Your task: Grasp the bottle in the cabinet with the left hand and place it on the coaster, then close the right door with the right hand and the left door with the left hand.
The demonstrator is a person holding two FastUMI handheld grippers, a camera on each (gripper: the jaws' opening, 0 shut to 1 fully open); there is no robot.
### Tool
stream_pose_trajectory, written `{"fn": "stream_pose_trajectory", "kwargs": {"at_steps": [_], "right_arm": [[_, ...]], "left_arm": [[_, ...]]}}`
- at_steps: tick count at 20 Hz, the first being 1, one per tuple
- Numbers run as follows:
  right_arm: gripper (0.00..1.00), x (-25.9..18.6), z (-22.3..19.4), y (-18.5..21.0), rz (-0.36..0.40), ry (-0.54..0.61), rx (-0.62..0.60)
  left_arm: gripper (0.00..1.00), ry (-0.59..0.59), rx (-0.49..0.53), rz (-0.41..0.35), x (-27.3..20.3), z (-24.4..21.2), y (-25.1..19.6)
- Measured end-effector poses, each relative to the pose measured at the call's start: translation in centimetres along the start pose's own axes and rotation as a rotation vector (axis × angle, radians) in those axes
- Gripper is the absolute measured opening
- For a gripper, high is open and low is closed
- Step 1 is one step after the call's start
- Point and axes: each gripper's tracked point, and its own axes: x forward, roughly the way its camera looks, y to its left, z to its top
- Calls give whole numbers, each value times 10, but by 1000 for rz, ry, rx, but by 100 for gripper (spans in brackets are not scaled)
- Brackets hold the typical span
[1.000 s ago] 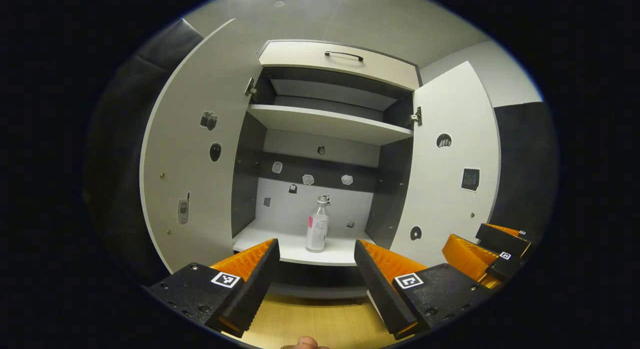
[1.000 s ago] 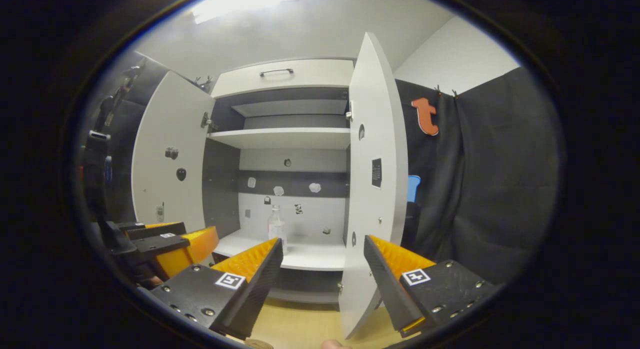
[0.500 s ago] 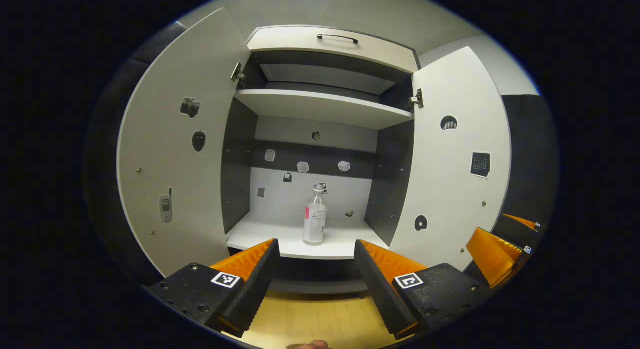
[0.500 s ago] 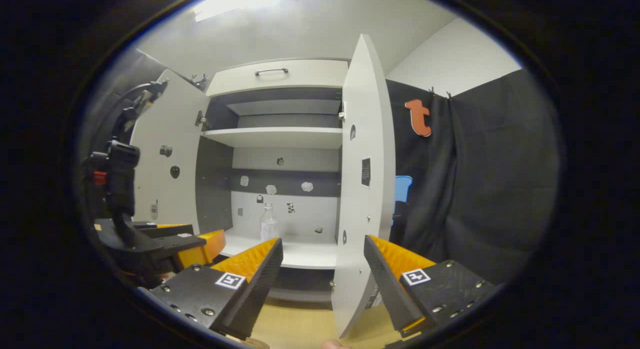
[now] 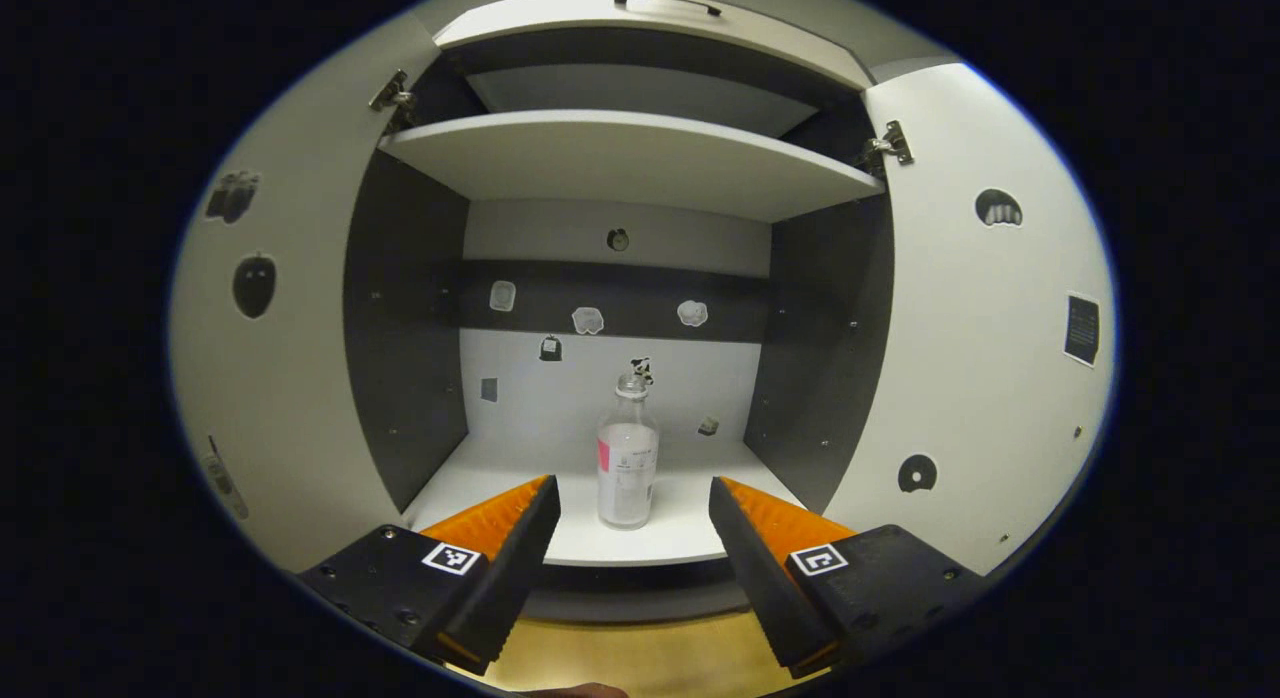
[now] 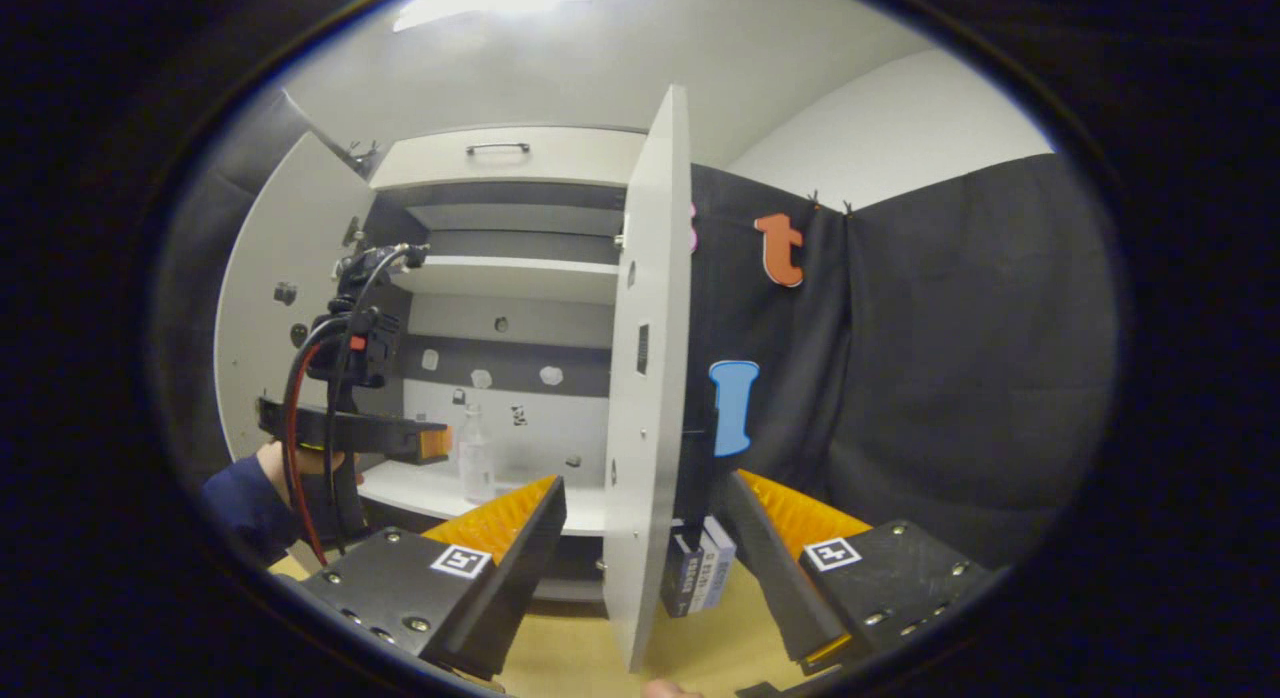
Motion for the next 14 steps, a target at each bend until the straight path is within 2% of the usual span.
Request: {"fn": "stream_pose_trajectory", "kwargs": {"at_steps": [7, 12, 13, 14], "right_arm": [[98, 0, -9, -39, -175, 7, 7], [98, 6, -17, -44, -232, 25, 7], [94, 6, -16, -44, -238, 25, 5], [94, 7, -17, -44, -241, 26, 4]], "left_arm": [[96, 39, 33, 14, 86, 8, 10], [97, 90, 8, 16, 128, 7, 17], [97, 105, 3, 19, 134, 4, 19], [97, 118, 0, 24, 140, 0, 21]]}}
